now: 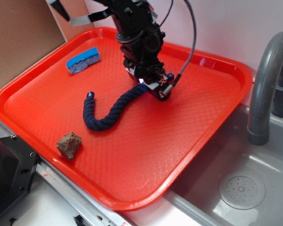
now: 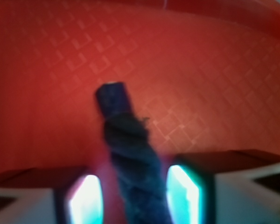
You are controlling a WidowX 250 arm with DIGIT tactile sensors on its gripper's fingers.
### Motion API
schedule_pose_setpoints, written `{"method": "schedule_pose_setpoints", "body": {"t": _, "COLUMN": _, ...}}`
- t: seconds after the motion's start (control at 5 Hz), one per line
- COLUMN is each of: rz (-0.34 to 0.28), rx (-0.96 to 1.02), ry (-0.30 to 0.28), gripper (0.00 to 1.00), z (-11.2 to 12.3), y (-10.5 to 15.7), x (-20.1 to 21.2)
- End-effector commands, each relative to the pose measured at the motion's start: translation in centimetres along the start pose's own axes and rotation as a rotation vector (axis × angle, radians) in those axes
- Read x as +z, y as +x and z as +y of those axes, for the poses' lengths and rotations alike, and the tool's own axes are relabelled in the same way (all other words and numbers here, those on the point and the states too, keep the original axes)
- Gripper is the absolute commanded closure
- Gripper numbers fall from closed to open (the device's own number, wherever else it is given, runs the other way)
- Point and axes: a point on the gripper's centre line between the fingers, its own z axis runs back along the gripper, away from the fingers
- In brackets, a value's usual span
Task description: Grab the blue rope.
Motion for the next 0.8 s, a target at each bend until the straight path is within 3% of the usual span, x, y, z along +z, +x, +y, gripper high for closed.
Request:
{"method": "schedule_pose_setpoints", "body": {"t": 0.0, "rz": 0.040, "rx": -0.088, "ry": 0.049, "gripper": 1.00, "z": -0.6, "y": -2.0, "x": 2.0}}
{"method": "schedule_pose_setpoints", "body": {"t": 0.2, "rz": 0.054, "rx": -0.077, "ry": 0.034, "gripper": 1.00, "z": -1.3, "y": -1.4, "x": 6.6}}
{"method": "schedule_pose_setpoints", "body": {"t": 0.4, "rz": 0.060, "rx": -0.013, "ry": 0.087, "gripper": 1.00, "z": 0.1, "y": -0.3, "x": 11.4}}
{"method": "schedule_pose_setpoints", "body": {"t": 0.6, "rz": 0.027, "rx": 0.048, "ry": 0.110, "gripper": 1.00, "z": 1.5, "y": 0.3, "x": 15.7}}
